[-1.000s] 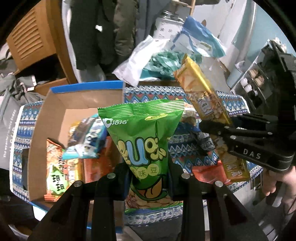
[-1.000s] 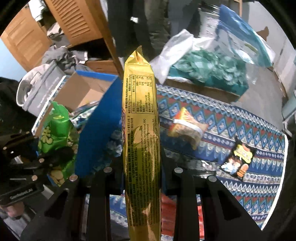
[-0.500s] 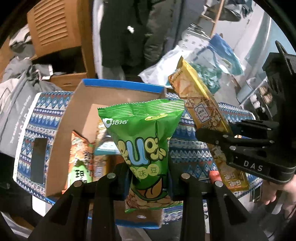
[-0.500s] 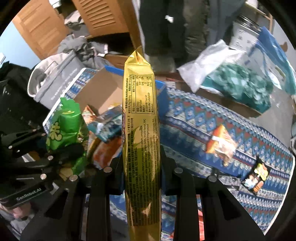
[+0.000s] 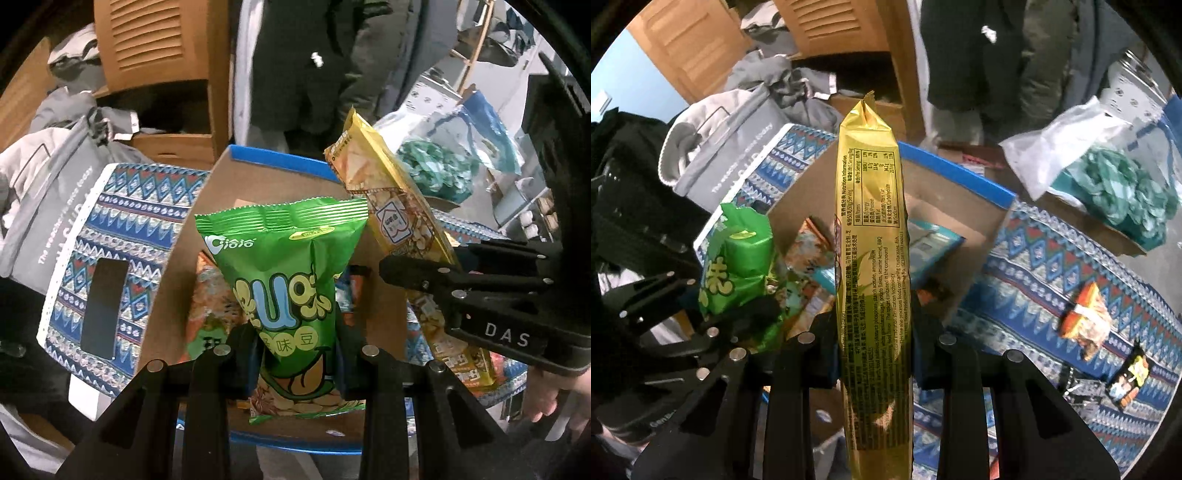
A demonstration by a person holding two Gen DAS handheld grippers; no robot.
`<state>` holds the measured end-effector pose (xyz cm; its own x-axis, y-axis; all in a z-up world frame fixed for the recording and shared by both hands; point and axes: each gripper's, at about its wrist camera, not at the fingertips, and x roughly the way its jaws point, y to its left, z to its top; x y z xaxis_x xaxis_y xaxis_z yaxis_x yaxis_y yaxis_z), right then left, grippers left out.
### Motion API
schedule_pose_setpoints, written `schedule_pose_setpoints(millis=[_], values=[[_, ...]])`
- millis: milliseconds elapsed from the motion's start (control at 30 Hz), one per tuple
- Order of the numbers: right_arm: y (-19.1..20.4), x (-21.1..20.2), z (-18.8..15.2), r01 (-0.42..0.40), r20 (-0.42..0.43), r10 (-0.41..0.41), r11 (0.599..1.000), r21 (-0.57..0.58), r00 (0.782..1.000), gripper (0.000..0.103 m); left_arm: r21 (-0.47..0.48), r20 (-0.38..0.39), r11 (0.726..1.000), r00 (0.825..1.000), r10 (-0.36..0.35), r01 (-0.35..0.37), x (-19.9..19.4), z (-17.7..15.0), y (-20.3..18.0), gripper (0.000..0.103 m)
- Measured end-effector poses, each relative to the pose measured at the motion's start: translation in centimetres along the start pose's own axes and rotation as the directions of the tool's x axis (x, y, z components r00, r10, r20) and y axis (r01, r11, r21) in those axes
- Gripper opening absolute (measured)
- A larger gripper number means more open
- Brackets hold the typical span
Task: Organize snacks
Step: 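Lower the gold bar and green bag into the box and open both tools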
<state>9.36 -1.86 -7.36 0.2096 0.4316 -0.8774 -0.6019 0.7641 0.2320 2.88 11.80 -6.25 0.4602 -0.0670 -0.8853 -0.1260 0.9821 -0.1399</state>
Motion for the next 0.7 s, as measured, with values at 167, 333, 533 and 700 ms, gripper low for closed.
schedule_pose_setpoints(millis=[167,333,533,700], values=[[1.5,1.2,0.8,-0.013,-0.009,0.013,1.000,-0.005,1.000,0.027,-0.023,-0.013,1.000,1.000,0.012,-0.013,0.6,0.0,1.4,0.031],[2.3,2.4,1.3,-0.023,-0.031,0.023,1.000,-0.004,0.999,0.027,-0.040,-0.024,0.999,0.999,0.031,-0.032,1.2,0.1,2.5,0.032],[2.4,3.5,1.5,-0.033,-0.054,0.034,0.999,0.012,0.998,0.031,-0.079,-0.054,0.995,0.997,0.056,-0.060,2.0,0.0,3.5,0.033],[2.0,3.1,1.6,-0.025,-0.043,0.026,1.000,0.019,0.999,0.036,-0.082,-0.043,0.994,0.997,0.070,-0.073,1.8,0.0,3.6,0.048]])
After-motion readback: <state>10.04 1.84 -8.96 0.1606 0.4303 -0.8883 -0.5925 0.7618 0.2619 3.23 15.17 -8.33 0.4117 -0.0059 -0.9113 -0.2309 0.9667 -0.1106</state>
